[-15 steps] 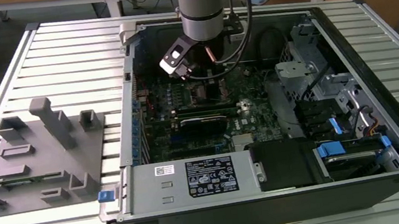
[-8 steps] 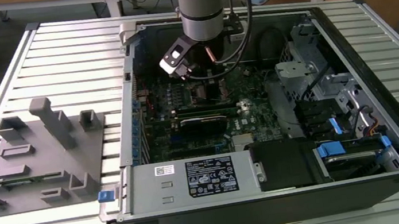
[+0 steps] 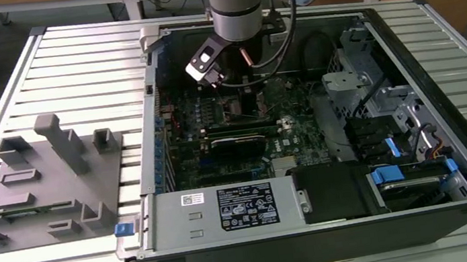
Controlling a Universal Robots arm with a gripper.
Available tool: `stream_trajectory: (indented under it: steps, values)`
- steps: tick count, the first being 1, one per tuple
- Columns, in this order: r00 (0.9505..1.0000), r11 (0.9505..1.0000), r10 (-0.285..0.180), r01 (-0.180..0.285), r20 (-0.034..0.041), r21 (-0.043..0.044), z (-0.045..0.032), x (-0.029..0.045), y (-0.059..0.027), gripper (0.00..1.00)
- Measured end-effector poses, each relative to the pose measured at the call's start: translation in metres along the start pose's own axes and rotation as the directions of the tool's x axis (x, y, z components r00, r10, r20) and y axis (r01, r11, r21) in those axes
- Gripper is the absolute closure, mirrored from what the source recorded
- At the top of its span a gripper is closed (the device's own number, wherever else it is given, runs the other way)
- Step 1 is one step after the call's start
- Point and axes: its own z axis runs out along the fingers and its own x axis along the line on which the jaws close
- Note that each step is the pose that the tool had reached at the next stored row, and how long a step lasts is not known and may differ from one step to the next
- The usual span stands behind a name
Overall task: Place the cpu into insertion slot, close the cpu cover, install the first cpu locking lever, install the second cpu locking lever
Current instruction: 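Place the cpu into insertion slot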
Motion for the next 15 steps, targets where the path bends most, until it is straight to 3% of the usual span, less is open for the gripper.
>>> stream_trajectory:
  steps: [9, 11, 15]
  values:
    - [1.0, 1.0, 0.0, 0.0, 0.0, 0.0, -0.0017, 0.0, 0.0002, 0.35]
    - [1.0, 1.0, 0.0, 0.0, -0.0001, -0.0001, -0.0018, 0.0, 0.0002, 0.48]
    - [1.0, 1.0, 0.0, 0.0, -0.0001, 0.0, -0.0023, 0.0, 0.0002, 0.6]
